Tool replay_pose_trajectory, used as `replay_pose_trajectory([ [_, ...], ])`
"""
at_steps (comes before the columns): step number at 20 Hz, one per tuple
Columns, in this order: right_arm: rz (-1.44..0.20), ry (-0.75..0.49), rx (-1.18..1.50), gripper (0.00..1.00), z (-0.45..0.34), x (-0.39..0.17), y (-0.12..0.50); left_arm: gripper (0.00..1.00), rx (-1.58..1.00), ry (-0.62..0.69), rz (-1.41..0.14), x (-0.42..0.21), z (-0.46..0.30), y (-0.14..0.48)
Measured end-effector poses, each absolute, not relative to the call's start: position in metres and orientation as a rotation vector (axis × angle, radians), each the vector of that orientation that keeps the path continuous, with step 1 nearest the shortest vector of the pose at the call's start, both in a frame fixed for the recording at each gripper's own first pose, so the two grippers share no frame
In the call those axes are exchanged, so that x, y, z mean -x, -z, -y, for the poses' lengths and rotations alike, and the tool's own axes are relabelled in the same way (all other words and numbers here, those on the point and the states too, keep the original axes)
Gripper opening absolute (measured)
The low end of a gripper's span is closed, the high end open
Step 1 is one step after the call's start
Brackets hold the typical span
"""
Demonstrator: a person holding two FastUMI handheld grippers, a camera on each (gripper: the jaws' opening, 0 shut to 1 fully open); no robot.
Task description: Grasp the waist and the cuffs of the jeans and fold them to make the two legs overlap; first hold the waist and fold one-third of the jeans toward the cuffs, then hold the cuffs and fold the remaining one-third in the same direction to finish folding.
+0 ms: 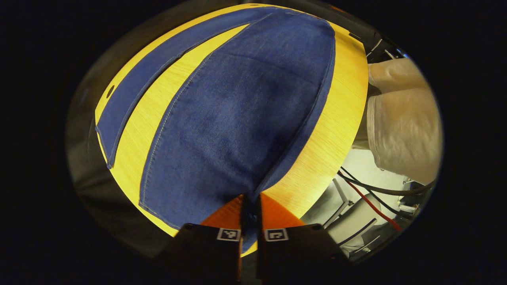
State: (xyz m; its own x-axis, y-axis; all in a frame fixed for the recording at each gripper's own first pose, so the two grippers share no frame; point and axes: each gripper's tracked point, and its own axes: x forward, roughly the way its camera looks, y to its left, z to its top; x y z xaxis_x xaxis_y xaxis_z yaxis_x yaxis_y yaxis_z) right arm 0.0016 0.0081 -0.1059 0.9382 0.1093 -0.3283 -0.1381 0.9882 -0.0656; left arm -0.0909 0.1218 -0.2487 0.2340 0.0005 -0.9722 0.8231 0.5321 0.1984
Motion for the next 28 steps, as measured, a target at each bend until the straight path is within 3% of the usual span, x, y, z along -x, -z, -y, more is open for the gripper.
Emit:
replay_pose_trajectory([
  [1,-0.347,-0.141,0.111,0.99,-0.005,-0.003,0.112,0.01,-0.84,0.676,-1.219,0.092,-0.121,0.249],
  [2,-0.368,-0.158,0.142,0.99,0.002,-0.004,0.117,0.0,-0.827,0.672,-1.236,0.092,-0.121,0.25],
  [16,-0.891,-0.487,0.58,1.0,0.111,-0.004,0.246,0.0,-0.771,0.56,-1.317,0.085,-0.122,0.251],
  [24,-1.122,-0.586,0.649,1.0,0.133,-0.001,0.297,0.0,-0.734,0.523,-1.361,0.084,-0.12,0.252],
  [26,-1.148,-0.587,0.634,0.94,0.134,-0.001,0.292,0.0,-0.714,0.521,-1.376,0.084,-0.12,0.25],
  [28,-1.157,-0.59,0.645,0.98,0.135,-0.004,0.292,0.0,-0.718,0.527,-1.388,0.084,-0.12,0.251],
])
